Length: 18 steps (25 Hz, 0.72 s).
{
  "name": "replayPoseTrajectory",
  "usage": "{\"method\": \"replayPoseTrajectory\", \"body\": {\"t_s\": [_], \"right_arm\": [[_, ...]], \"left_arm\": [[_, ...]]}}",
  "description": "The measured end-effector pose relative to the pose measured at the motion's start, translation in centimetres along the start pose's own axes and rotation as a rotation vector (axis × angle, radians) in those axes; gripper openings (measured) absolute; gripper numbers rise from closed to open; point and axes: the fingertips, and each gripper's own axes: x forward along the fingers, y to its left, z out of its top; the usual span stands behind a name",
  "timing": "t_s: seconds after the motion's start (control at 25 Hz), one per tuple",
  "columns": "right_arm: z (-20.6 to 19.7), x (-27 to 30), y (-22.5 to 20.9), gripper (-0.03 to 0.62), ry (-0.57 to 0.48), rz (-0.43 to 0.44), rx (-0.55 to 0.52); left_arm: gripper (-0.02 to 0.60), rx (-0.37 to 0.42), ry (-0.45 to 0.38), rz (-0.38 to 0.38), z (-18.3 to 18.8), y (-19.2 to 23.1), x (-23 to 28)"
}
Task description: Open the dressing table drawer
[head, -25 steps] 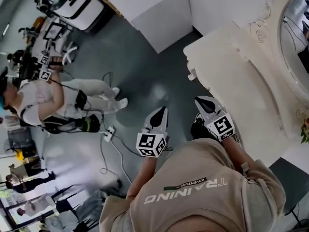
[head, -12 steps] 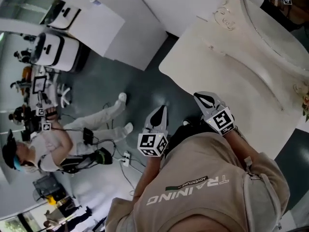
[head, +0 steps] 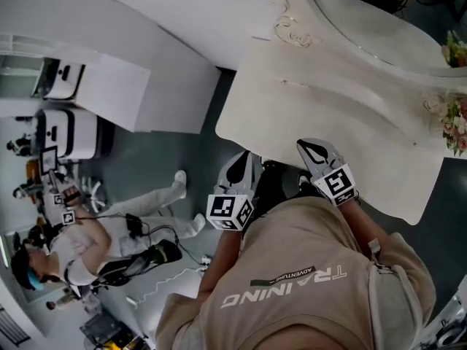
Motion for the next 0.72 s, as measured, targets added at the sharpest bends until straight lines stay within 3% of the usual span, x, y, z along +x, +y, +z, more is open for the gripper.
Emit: {"method": "replayPoseTrajectory", "body": {"t_s": [0.2, 0.48, 0.72], "right_arm": [[2.0, 0.3, -2.8, 0.003, -0.036, -0.129, 0.079], [3.5, 1.9, -6.1, 0.003, -0.044, -0.330, 0.075], [7.2, 3.8, -6.8, 0.003, -0.034, -0.490, -0.016]], "left_arm": [[0.018, 0.041, 0.015, -0.115, 1.6, 1.2, 4.1], [0.018, 0.099, 0.019, -0.272, 3.5, 3.6, 9.2], [0.018, 0.142, 0.026, -0.397, 5.2, 6.2, 12.3]]}}
